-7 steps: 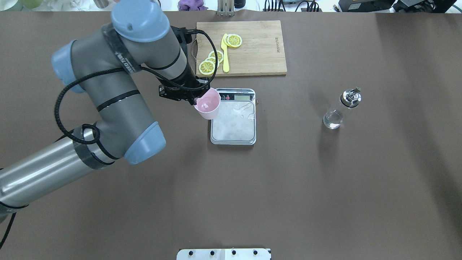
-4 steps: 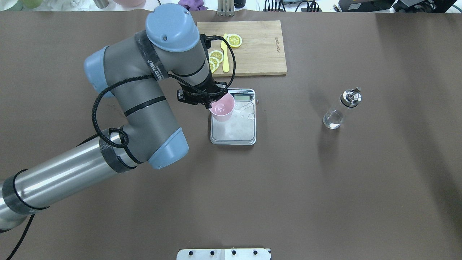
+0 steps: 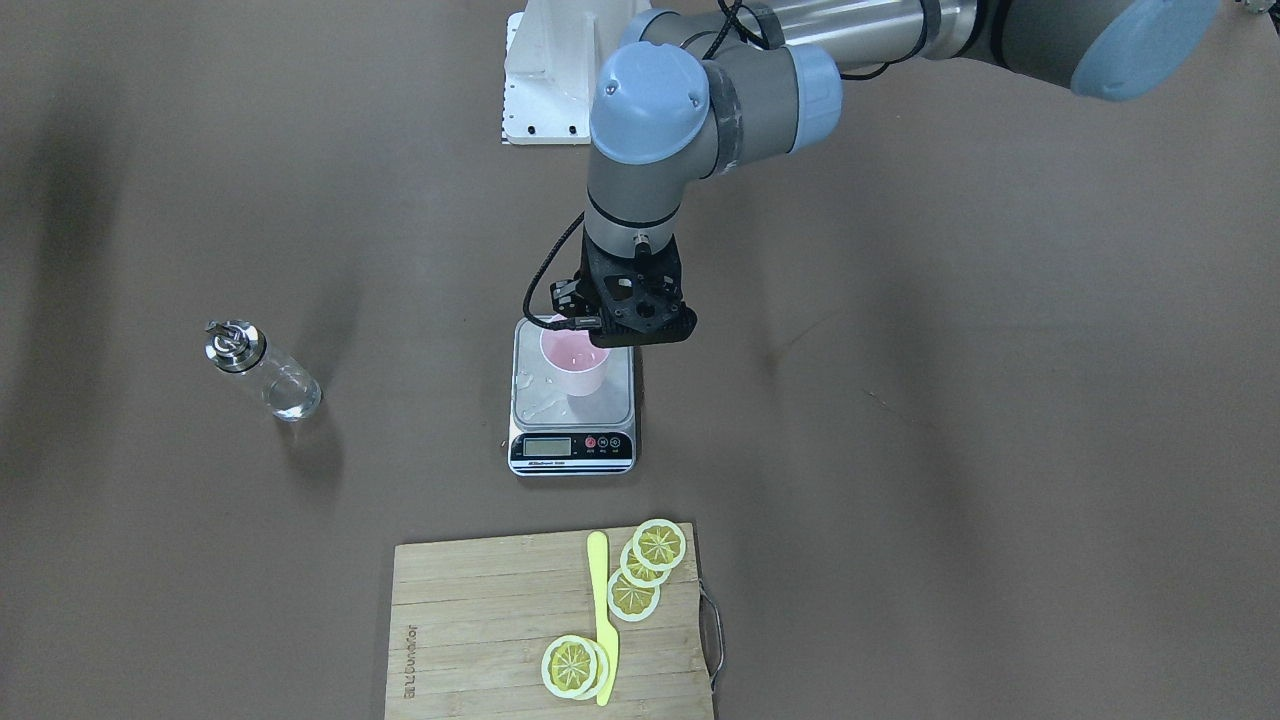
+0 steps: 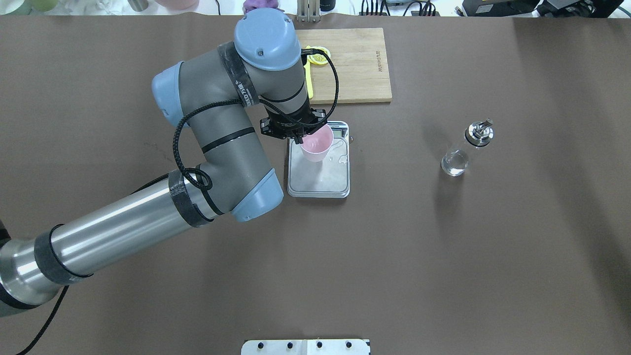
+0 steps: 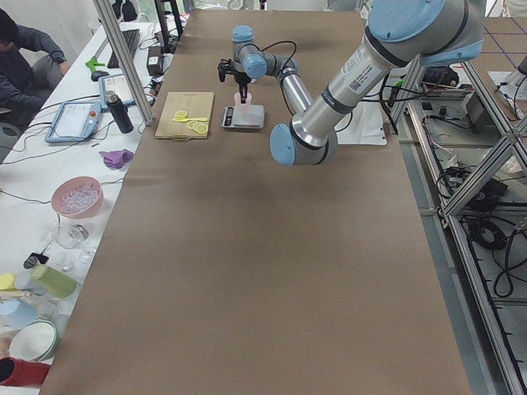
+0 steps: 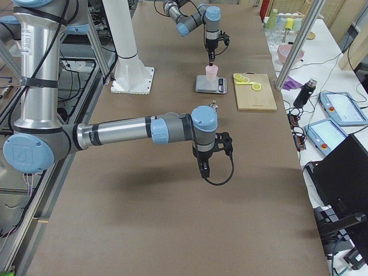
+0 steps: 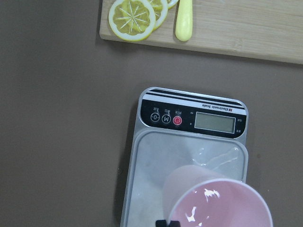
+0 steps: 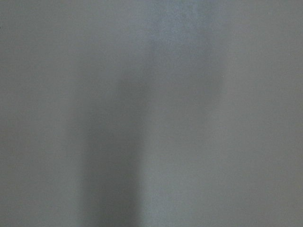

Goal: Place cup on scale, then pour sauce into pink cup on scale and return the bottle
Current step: 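Lower the pink cup onto the scale and open the left gripper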

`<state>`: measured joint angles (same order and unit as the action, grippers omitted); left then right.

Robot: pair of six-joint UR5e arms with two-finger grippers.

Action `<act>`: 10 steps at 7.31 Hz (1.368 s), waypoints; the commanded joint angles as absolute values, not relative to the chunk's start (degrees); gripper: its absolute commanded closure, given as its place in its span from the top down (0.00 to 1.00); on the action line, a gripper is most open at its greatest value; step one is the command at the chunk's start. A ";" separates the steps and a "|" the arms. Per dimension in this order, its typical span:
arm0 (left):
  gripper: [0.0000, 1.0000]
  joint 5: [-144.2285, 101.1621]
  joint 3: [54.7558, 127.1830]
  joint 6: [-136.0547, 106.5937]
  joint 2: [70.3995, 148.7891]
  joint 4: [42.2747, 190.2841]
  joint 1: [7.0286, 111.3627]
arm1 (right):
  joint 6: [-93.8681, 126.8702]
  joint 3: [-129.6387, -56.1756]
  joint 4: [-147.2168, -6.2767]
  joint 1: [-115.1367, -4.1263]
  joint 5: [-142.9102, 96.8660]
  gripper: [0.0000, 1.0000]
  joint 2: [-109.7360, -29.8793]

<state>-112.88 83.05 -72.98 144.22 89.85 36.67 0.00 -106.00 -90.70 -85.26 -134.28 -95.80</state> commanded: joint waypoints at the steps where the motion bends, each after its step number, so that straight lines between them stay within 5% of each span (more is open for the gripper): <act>1: 0.00 -112.15 80.43 -72.86 144.32 92.98 36.39 | 0.00 -106.00 -90.70 -85.25 -134.21 1.00 -95.80; 10: 0.00 -112.76 83.05 -72.95 144.14 92.29 36.21 | 0.00 -106.00 -90.79 -85.25 -134.21 1.00 -95.80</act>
